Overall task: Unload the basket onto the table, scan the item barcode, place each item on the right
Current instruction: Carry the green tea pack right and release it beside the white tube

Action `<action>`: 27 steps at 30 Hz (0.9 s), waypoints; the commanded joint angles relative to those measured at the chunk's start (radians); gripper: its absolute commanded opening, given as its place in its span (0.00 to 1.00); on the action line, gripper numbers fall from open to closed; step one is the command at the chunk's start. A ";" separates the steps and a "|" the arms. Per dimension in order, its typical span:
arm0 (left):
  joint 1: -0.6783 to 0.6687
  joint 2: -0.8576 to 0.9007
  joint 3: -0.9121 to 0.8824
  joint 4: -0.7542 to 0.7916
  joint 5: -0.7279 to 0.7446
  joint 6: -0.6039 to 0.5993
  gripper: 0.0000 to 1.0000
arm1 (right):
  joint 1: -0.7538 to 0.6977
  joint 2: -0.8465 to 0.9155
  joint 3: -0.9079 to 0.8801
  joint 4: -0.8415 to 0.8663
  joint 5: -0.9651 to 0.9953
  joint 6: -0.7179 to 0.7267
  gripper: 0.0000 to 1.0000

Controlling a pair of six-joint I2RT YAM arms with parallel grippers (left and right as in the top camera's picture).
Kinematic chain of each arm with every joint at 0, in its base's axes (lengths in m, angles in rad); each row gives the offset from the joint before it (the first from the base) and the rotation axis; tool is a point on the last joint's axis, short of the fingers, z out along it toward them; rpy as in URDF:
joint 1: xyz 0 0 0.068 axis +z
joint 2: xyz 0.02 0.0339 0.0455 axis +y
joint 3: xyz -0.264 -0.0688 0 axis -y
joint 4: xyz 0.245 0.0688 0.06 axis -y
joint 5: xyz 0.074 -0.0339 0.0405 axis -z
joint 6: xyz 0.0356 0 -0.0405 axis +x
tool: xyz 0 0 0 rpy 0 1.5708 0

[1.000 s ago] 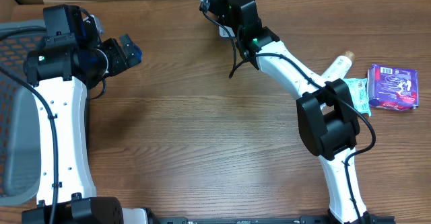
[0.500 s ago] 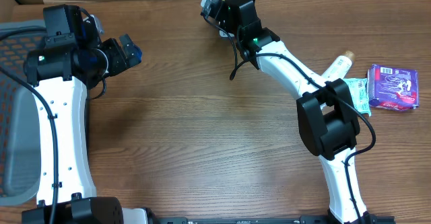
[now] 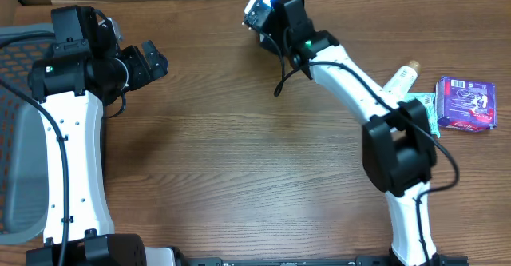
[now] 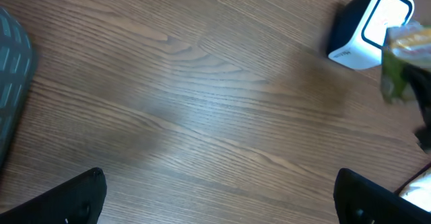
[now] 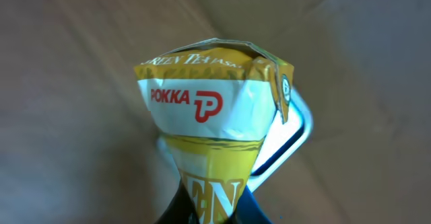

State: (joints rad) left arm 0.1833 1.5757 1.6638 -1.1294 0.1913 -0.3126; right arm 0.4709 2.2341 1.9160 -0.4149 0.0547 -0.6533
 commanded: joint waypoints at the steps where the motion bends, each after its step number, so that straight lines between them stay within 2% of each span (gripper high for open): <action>1: -0.005 0.008 0.008 0.003 0.009 -0.009 0.99 | -0.036 -0.182 0.021 -0.065 -0.188 0.221 0.04; 8: -0.005 0.008 0.008 0.003 0.009 -0.009 0.99 | -0.161 -0.298 0.021 -0.332 -0.549 0.614 0.04; 12: -0.005 0.008 0.008 0.003 0.008 -0.009 0.99 | -0.246 -0.310 0.021 -0.510 -0.638 0.718 0.04; 16: -0.005 0.008 0.008 0.003 0.008 -0.009 1.00 | -0.314 -0.308 0.021 -0.701 -0.635 0.717 0.04; 19: -0.005 0.008 0.008 0.003 0.008 -0.009 1.00 | -0.343 -0.307 0.020 -0.783 -0.591 0.717 0.04; 23: -0.005 0.008 0.008 0.003 0.008 -0.009 0.99 | -0.351 -0.307 0.003 -0.810 -0.488 0.723 0.04; 27: -0.005 0.008 0.008 0.003 0.009 -0.009 0.99 | -0.351 -0.307 -0.050 -0.783 -0.399 0.805 0.04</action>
State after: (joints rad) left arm 0.1833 1.5757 1.6638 -1.1294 0.1913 -0.3126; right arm 0.1188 1.9488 1.8954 -1.2148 -0.4080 0.0887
